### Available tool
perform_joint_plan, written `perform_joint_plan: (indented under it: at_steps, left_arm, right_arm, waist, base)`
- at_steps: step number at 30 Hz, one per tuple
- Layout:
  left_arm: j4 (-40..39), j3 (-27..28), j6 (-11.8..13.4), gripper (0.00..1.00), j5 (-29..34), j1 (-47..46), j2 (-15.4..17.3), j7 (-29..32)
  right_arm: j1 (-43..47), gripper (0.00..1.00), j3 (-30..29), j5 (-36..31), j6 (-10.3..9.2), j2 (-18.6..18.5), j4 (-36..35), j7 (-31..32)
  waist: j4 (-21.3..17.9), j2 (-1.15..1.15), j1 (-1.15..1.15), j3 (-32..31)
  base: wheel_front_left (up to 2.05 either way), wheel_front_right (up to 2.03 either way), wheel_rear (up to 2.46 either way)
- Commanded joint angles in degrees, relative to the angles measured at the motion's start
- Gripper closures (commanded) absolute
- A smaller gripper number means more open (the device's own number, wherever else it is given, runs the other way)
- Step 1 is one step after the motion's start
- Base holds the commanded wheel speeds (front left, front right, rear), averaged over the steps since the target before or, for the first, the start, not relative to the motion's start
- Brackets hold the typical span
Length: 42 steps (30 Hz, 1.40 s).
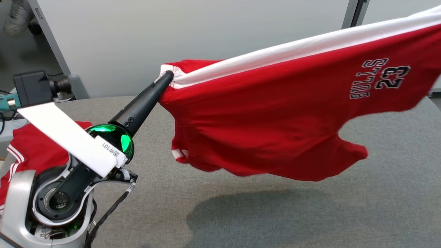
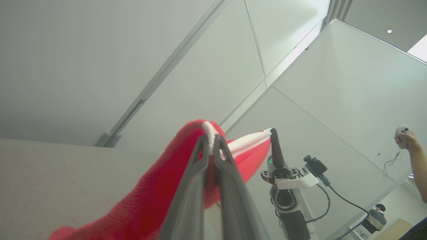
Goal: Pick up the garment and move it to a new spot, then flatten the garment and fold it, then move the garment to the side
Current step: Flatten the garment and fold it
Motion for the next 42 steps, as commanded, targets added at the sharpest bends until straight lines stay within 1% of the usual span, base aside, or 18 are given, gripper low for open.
perform_joint_plan:
  at_steps: [1, 3, 6, 9, 10, 12, 14, 15, 17, 18, 20, 23, 26, 30, 31, 34, 36, 42]
  left_arm:
    - [-1.42, 2.56, 0.86, 1.0, 0.2, -3.56, 1.54, 0.37]
    - [0.23, 1.39, 1.13, 1.0, 1.63, -4.28, 1.97, 0.55]
    - [8.27, -0.9, -0.94, 1.0, 4.88, -7.79, 1.25, -1.51]
    - [20.98, -3.28, -5.5, 1.0, 10.26, -15.19, 0.02, -6.55]
    - [25.52, -4.03, -7.52, 1.0, 12.45, -18.41, -0.27, -8.87]
    - [34.48, -4.78, -12.2, 1.0, 15.35, -25.19, -1.68, -14.17]
    - [41.74, -5.3, -16.28, 1.0, 18.33, -32.48, -2.85, -20.58]
    - [44.48, -5.02, -17.67, 1.0, 18.55, -35.61, -3.58, -24.04]
    - [48.81, -5.22, -18.99, 1.0, 18.32, -40.15, -4.34, -28.84]
    - [50.23, -5.78, -19.26, 1.0, 17.46, -41.26, -4.56, -29.87]
    - [49.58, -8.95, -19.39, 1.0, 14.87, -41.15, -4.29, -30.17]
    - [45.91, -15.92, -19.42, 1.0, 11.36, -35.37, -1.12, -30.89]
    - [43.99, -22.84, -19.43, 1.0, 8.89, -28.59, 1.72, -33.78]
    - [45.33, -31.68, -19.43, 1.0, 6.98, -22.03, 3.87, -40.16]
    - [45.33, -31.68, -19.43, 1.0, 6.98, -22.03, 3.87, -40.16]
    - [47.59, -37.19, -19.44, 1.0, 5.79, -19.71, 4.61, -45.1]
    - [47.67, -40.03, -19.44, 1.0, 4.42, -18.68, 4.96, -47.28]
    - [41.86, -45.4, -19.44, 1.0, 1.98, -14.66, 8.47, -49.69]
  right_arm:
    - [1.48, 1.0, -0.62, 0.84, -0.02, -1.06, -1.16, 0.92]
    - [1.17, 1.0, -0.26, 0.7, -0.02, -0.11, -0.77, 3.0]
    - [-3.17, 1.0, 4.55, -0.22, -0.02, 3.85, 3.73, 6.93]
    - [-12.5, 1.0, 11.66, -1.65, -0.02, 10.12, 13.12, 9.75]
    - [-16.26, 1.0, 13.81, -1.72, -0.02, 12.5, 16.97, 9.98]
    - [-24.19, 1.0, 16.95, -3.42, -0.02, 15.84, 25.01, 7.27]
    - [-31.92, 1.0, 16.93, -5.93, -0.02, 17.66, 32.11, 1.46]
    - [-34.99, 1.0, 16.63, -6.98, -0.02, 18.46, 34.5, 0.02]
    - [-39.27, 1.0, 17.22, -9.45, -0.02, 19.08, 36.54, -0.83]
    - [-40.3, 1.0, 17.66, -10.7, -0.02, 18.95, 36.2, -0.89]
    - [-39.35, 1.0, 19.06, -12.2, -0.02, 18.45, 35.39, -0.92]
    - [-33.98, 1.0, 22.57, -12.62, -0.02, 16.6, 35.1, -0.94]
    - [-27.02, 1.0, 23.97, -10.7, -0.02, 15.09, 34.73, -0.95]
    - [-18.6, 1.0, 22.86, -7.72, -0.02, 14.79, 35.59, -0.95]
    - [-18.6, 1.0, 22.86, -7.72, -0.02, 14.79, 35.59, -0.95]
    - [-13.74, 1.0, 22.07, -6.43, -0.02, 15.55, 35.9, -0.95]
    - [-11.11, 1.0, 20.88, -5.85, -0.02, 15.68, 35.27, -0.96]
    - [-1.96, 1.0, 16.53, -6.57, -0.02, 13.82, 31.19, -0.96]
  waist:
    - [0.02, 0.0, 0.0, 0.3]
    - [0.06, 0.0, 0.0, 0.96]
    - [-0.06, 0.0, 0.0, 2.15]
    - [-0.93, 0.0, 0.0, 2.91]
    - [-1.31, 0.0, 0.0, 3.06]
    - [-1.88, 0.0, 0.0, 2.9]
    - [-1.77, 0.0, 0.0, 3.29]
    - [-1.69, 0.0, 0.0, 3.4]
    - [-1.66, 0.0, 0.0, 3.96]
    - [-1.63, 0.0, 0.0, 4.28]
    - [-1.82, 0.0, 0.0, 5.08]
    - [-1.84, 0.0, 0.0, 6.93]
    - [-1.66, 0.0, 0.0, 9.99]
    - [-1.78, 0.0, 0.0, 14.31]
    - [-1.78, 0.0, 0.0, 14.31]
    - [-2.13, 0.0, 0.0, 16.24]
    - [-2.12, 0.0, 0.0, 16.69]
    - [-1.03, 0.0, 0.0, 15.11]
  base:
    - [0.0, 0.0, 0.0]
    - [0.0, 0.0, 0.0]
    - [0.0, 0.0, 0.0]
    - [0.0, 0.0, 0.0]
    - [0.0, 0.0, 0.0]
    - [0.0, 0.0, 0.0]
    - [0.0, 0.0, 0.0]
    - [0.0, 0.0, 0.0]
    - [0.0, 0.0, 0.0]
    - [0.0, 0.0, 0.0]
    - [0.0, 0.0, 0.0]
    - [0.0, 0.0, 0.0]
    - [0.0, 0.0, 0.0]
    - [0.0, 0.0, 0.0]
    - [0.0, 0.0, 0.0]
    - [0.0, 0.0, 0.0]
    - [0.0, 0.0, 0.0]
    - [0.0, 0.0, 0.0]
